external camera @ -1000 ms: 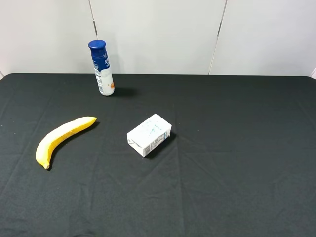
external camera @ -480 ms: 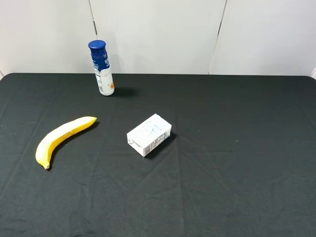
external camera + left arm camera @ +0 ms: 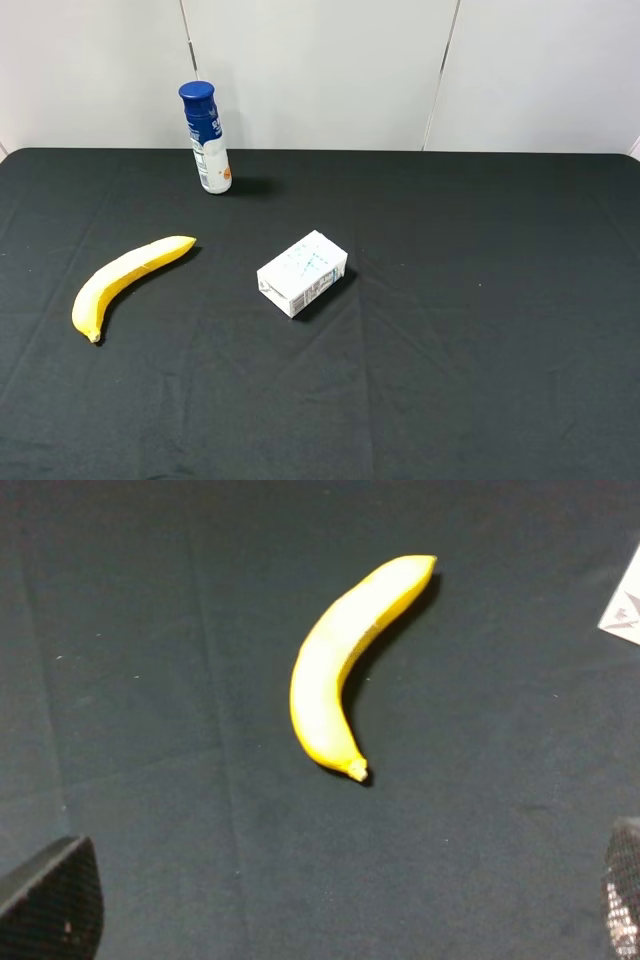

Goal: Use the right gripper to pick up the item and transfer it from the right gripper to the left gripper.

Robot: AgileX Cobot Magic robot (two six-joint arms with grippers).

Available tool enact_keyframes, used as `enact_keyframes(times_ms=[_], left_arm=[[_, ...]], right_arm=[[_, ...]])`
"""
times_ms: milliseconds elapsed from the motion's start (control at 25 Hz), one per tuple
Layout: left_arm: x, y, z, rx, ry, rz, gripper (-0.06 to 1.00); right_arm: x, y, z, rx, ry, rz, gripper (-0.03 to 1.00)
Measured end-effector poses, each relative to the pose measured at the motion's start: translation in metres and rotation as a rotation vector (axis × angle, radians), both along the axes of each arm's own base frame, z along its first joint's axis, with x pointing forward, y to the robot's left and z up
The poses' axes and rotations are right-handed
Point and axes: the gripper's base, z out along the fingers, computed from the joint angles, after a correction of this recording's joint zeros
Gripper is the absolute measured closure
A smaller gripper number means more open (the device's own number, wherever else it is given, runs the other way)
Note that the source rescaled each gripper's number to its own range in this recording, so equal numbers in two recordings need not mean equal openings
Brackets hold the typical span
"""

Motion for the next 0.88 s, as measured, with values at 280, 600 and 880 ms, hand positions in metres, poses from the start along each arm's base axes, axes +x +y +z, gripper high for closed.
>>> enact_keyframes(times_ms=[280, 600, 880], left_arm=[[0.0003, -0.0004, 0.0, 0.001, 0.0, 0.037, -0.05], [0.0007, -0.0011, 0.0, 0.0, 0.0, 0.092, -0.05], [0.0007, -0.0011, 0.0, 0.0, 0.0, 0.092, -0.05]], right_arm=[[0.0, 0.0, 0.0, 0.0, 0.0, 0.0, -0.03], [0.0, 0.0, 0.0, 0.0, 0.0, 0.0, -0.03], [0.0, 0.0, 0.0, 0.0, 0.0, 0.0, -0.03]])
